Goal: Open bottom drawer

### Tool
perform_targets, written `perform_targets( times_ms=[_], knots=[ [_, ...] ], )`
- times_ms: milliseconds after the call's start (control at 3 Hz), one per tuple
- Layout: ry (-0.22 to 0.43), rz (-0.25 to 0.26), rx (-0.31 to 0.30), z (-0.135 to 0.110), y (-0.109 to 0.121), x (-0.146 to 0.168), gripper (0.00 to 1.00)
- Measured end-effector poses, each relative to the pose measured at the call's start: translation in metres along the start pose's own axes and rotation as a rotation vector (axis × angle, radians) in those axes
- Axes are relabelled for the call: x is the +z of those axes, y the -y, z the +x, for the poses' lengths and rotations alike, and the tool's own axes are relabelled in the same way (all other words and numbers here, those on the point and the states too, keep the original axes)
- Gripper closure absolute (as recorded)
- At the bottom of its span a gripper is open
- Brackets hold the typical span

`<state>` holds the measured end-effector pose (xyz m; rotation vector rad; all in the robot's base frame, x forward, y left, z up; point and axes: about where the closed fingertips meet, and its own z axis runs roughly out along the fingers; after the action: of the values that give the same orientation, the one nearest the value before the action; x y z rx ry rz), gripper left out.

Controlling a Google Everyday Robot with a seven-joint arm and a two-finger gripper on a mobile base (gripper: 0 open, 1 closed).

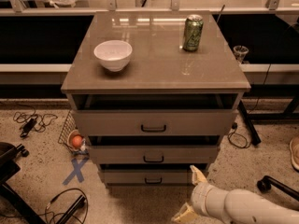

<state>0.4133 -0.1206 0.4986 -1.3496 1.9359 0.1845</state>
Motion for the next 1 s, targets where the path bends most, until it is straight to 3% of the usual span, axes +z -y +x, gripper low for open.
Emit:
perform_targets(
  times_ms=[667, 1000],
  knots=[
    [-0.120, -0.046, 0.016, 0.074, 0.003, 0.075, 0.00],
    [-0.120, -0.046, 0.016, 0.074, 0.003, 0.075, 0.00]
  ],
)
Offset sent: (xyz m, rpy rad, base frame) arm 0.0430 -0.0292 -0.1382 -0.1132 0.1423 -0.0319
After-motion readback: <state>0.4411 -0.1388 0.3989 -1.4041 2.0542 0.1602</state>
